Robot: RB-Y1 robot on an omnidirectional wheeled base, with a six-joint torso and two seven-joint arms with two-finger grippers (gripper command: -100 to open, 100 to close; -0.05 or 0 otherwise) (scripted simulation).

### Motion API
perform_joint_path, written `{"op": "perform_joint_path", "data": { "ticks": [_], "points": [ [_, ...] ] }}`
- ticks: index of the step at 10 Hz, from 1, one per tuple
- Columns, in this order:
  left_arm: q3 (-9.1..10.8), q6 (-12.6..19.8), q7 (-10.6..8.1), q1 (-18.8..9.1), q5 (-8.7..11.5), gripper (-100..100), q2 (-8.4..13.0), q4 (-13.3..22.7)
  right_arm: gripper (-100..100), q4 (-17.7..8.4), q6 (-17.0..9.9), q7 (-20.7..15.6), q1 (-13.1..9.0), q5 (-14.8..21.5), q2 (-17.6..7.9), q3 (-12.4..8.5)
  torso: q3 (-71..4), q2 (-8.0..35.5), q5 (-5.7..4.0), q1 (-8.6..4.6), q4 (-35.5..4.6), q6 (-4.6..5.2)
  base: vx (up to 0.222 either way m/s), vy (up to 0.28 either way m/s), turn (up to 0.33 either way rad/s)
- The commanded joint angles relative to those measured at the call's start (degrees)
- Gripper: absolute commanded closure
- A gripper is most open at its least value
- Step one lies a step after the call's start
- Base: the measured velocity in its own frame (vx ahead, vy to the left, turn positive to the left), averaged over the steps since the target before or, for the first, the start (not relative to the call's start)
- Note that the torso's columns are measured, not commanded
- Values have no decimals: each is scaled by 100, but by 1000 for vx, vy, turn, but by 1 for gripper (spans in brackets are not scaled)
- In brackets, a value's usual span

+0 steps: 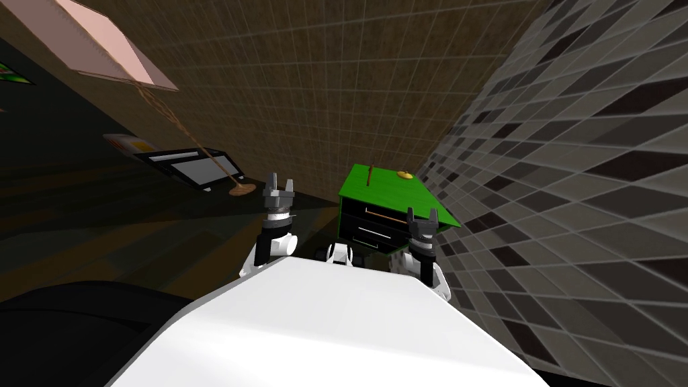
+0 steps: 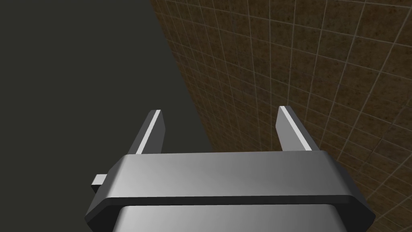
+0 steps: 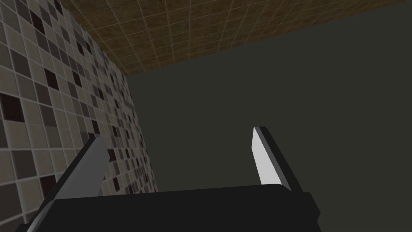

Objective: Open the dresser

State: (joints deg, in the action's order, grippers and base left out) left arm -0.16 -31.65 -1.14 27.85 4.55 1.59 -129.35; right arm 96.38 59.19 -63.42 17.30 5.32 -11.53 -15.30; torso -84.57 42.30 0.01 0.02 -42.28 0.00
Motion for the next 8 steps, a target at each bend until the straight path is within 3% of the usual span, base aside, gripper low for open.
{"op": "perform_joint_path", "data": {
  "ticks": [1, 3, 4, 6, 7, 8],
  "points": [
    [0, 0, 0, 0, 0, 0, 0, 0, -100, -298, 183, -448, -44, 31, -12, -157, 1, 0, 0, 5, 0, -1, 41, 64, 40],
    [0, 0, 0, 0, 0, 0, 0, 0, -100, -298, 183, -666, -44, 31, -12, -157, 1, 1, -3, -10, 0, 0, 17, 19, -4],
    [0, 0, 0, 0, 0, 0, 0, 0, -100, -581, 373, -892, -81, 61, -22, -313, 4, 6, -5, -16, -2, 0, 29, 38, 66],
    [0, 0, 0, 0, 0, 0, 0, 0, -100, -598, 373, -1201, -81, 61, -22, -313, -3, -6, 2, 8, 1, -1, 31, 44, 21],
    [0, 0, 0, 0, 0, 0, 0, 0, -100, -878, 558, -1367, -112, 93, -30, -470, 0, -1, 0, -1, 0, 0, 38, 51, 71],
    [0, 0, 0, 0, 0, 0, 0, 0, -100, -899, 558, -1529, -112, 93, -30, -470, -1, -4, -1, 2, 1, -1, 39, 54, 44]
  ]
}}
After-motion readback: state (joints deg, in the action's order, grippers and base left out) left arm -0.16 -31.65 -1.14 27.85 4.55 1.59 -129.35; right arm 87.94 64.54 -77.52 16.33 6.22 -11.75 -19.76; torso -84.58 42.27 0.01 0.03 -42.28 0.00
